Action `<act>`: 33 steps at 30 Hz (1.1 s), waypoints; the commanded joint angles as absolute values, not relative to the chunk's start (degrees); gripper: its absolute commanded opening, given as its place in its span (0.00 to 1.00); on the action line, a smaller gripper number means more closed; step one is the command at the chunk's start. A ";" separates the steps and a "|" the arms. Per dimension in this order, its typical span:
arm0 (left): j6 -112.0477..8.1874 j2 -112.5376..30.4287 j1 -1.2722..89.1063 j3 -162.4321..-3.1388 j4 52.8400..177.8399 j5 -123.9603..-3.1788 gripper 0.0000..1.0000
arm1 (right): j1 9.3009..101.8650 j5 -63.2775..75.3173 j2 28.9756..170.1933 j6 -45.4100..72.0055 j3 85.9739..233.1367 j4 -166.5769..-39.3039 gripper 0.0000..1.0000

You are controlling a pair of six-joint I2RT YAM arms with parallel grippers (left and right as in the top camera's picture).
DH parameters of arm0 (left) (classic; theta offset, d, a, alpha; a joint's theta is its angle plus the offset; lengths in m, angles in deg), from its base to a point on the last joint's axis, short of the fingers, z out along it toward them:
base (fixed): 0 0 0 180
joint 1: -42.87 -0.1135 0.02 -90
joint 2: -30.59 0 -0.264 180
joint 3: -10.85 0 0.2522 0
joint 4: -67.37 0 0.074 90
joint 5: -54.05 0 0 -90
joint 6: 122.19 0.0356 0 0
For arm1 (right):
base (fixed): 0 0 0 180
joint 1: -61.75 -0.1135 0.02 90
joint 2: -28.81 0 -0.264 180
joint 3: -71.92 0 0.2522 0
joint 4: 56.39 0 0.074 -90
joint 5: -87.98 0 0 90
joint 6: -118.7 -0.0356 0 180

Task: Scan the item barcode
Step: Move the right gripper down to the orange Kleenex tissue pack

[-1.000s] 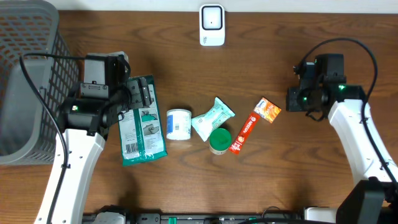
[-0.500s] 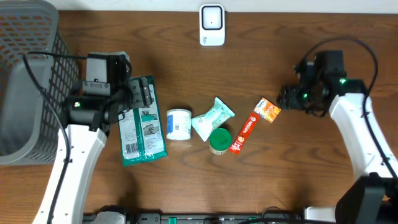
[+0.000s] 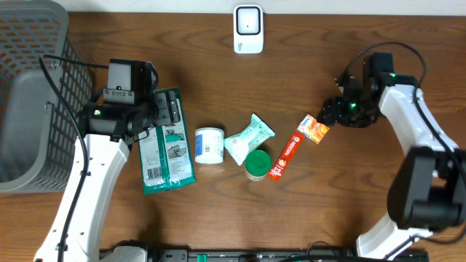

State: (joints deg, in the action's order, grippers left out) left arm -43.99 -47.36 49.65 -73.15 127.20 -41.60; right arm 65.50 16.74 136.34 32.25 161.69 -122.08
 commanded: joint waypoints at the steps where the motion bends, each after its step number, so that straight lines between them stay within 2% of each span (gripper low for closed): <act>1: -43.64 -47.19 49.70 -74.39 127.26 -41.36 0.82 | 65.60 17.94 138.44 34.15 161.73 -120.50 0.66; 7: -43.64 -47.21 49.70 -74.39 127.28 -41.34 0.82 | 65.84 19.10 141.28 34.61 161.69 -121.73 0.65; 14: -43.64 -47.21 49.70 -74.39 127.26 -41.34 0.82 | 66.96 30.51 143.68 35.94 161.25 -121.90 0.53; 22: -43.64 -47.21 49.70 -74.39 127.53 -41.36 0.82 | 66.74 21.61 145.65 29.58 160.55 -119.58 0.53; 25: -43.64 -47.21 49.70 -74.39 127.50 -41.34 0.82 | 66.57 22.45 145.65 27.48 160.55 -119.23 0.40; 28: -43.64 -47.21 49.70 -74.39 127.53 -41.34 0.82 | 66.30 22.51 145.65 26.96 160.46 -119.80 0.15; 30: -43.64 -47.21 49.70 -74.39 127.53 -41.34 0.82 | 66.30 22.95 145.65 27.00 160.46 -121.03 0.03; 33: -43.64 -47.21 49.70 -74.39 127.46 -41.34 0.82 | 66.46 27.06 145.41 27.09 160.68 -121.77 0.01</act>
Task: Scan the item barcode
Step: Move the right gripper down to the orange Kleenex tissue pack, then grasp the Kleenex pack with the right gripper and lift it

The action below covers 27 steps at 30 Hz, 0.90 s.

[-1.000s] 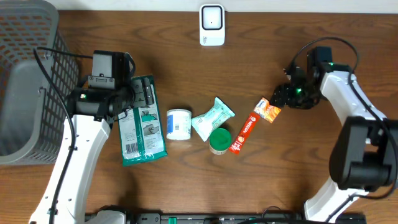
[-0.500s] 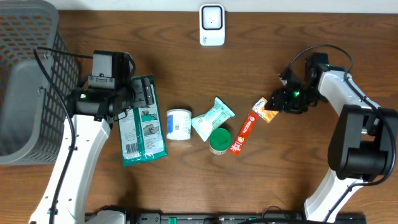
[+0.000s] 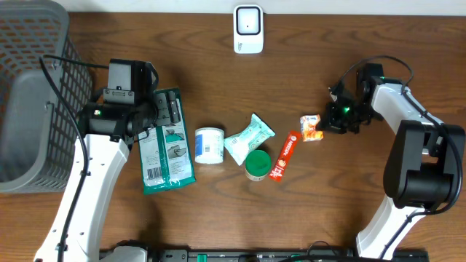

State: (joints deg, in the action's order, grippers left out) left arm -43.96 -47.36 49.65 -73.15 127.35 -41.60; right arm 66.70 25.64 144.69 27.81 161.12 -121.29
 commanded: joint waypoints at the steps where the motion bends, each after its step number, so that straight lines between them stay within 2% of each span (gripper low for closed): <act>1: -43.64 -47.21 49.70 -74.39 127.39 -41.34 0.82 | 66.63 29.11 145.23 27.24 161.01 -122.05 0.01; 5: -43.64 -47.21 49.70 -74.39 126.89 -41.34 0.82 | 68.42 43.41 143.44 34.30 162.60 -124.39 0.01; 8: -43.64 -47.21 49.70 -74.39 127.02 -41.32 0.82 | 71.09 48.89 142.59 36.20 162.82 -127.69 0.01; 12: -43.61 -47.21 49.70 -74.39 127.11 -41.34 0.82 | 75.13 54.07 142.61 44.51 162.56 -133.20 0.01; 16: -43.64 -47.21 49.70 -74.39 126.87 -41.34 0.82 | 77.54 66.20 142.61 53.51 161.86 -135.08 0.01; 23: -43.64 -47.21 49.70 -74.39 127.09 -41.34 0.82 | 76.16 77.52 142.61 71.31 161.58 -142.23 0.01; 27: -43.64 -47.21 49.70 -74.39 127.07 -41.32 0.82 | 73.91 82.79 142.61 73.36 161.51 -144.24 0.01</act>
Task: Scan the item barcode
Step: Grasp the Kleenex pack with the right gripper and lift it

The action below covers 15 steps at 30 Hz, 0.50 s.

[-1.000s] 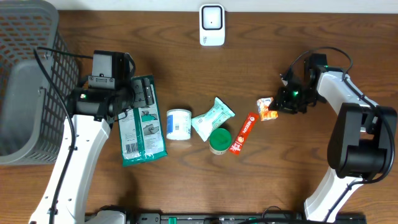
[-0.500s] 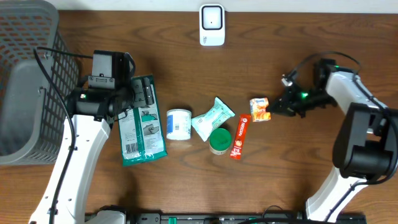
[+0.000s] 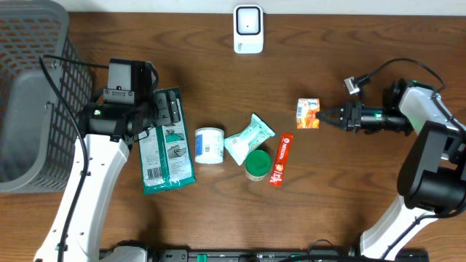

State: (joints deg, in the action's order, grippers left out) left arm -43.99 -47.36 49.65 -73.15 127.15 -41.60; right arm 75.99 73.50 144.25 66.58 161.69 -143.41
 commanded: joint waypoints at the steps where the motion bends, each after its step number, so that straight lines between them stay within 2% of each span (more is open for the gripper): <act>1: -43.64 -47.21 49.70 -74.39 127.04 -41.34 0.82 | 73.23 85.02 142.61 73.36 161.51 -144.65 0.01; 8: -43.61 -47.21 49.70 -74.39 127.04 -41.34 0.82 | 66.48 87.40 142.61 70.93 161.53 -144.02 0.01; 15: -43.61 -47.23 49.70 -74.39 127.07 -41.32 0.82 | 60.14 87.43 142.61 69.47 161.53 -149.81 0.01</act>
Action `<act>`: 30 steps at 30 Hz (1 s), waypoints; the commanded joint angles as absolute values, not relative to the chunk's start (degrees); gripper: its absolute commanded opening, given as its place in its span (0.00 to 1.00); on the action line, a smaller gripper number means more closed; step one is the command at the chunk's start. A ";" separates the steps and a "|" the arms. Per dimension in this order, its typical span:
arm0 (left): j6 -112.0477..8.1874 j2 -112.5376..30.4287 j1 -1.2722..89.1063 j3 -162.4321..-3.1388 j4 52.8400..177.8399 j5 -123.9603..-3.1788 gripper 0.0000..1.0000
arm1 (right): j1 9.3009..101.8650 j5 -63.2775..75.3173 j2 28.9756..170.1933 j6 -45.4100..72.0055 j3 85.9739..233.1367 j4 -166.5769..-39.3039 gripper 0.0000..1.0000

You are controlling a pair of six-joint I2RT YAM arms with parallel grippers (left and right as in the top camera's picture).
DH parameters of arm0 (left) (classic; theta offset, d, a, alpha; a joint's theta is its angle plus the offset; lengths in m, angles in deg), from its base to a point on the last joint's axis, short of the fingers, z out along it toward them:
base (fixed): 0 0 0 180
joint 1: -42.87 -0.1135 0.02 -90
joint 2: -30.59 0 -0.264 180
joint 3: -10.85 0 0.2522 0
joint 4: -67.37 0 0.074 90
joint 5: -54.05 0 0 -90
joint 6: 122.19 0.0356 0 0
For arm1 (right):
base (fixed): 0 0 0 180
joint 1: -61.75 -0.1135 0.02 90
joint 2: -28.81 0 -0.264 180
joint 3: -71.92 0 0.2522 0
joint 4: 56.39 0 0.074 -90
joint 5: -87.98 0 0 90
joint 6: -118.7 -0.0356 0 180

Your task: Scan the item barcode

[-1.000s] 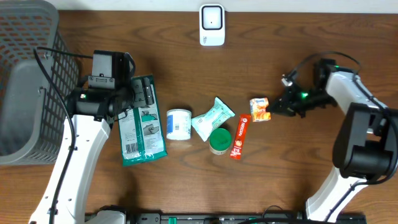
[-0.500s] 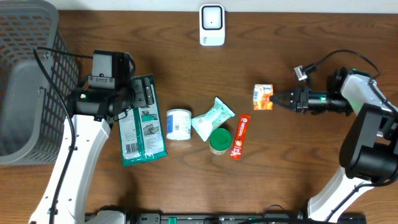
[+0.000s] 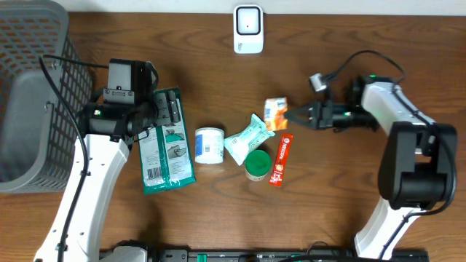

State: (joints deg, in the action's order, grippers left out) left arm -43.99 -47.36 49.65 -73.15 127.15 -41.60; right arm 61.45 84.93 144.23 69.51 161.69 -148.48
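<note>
A small orange box (image 3: pixel 275 113) is pinched at the tips of my right gripper (image 3: pixel 289 116), which reaches leftward from the right side of the table and is shut on it. The box hangs just above the pale green pouch (image 3: pixel 249 137), below and a little right of the white scanner (image 3: pixel 248 29) at the table's far edge. My left gripper (image 3: pixel 172 109) rests over the top of a green flat package (image 3: pixel 166 149) on the left; its jaw state is not readable from above.
A white tub (image 3: pixel 210 145), a green-lidded jar (image 3: pixel 256 164) and a red stick packet (image 3: pixel 279 159) lie in the middle. A grey mesh basket (image 3: pixel 29 94) fills the far left. The right arm's cable loops above its wrist.
My right gripper has moved left with the orange box, from right of the red packet to above the pale green pouch. The left arm has not moved.
The orange box first lay on the table beside the red packet with my right gripper just right of it. Then the gripper was at the box. Later the box was held off the table and the red packet had shifted; now the box is further left.
</note>
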 commanded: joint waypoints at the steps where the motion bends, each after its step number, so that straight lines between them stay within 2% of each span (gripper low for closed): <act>1: -43.61 -47.23 49.70 -74.39 127.04 -41.32 0.82 | 59.81 87.43 142.61 69.49 161.53 -151.28 0.01; 4: -43.61 -47.23 49.70 -74.39 126.80 -41.30 0.82 | 59.35 87.45 142.50 72.90 161.53 -156.63 0.01; 9: -43.68 -47.23 49.65 -74.39 125.93 -37.19 0.82 | 59.33 87.45 142.00 86.80 161.56 -167.69 0.01; 16: -48.71 -47.21 45.96 -74.39 125.51 -26.11 0.82 | 58.87 87.45 139.37 87.48 161.53 -167.69 0.01; 24: -48.82 -47.23 38.64 -74.39 125.14 -26.02 0.82 | 56.42 87.45 138.83 87.50 161.64 -167.69 0.01; 30: -48.82 -47.23 36.82 -74.39 125.16 -26.06 0.82 | 54.46 87.45 138.83 87.55 162.60 -167.67 0.01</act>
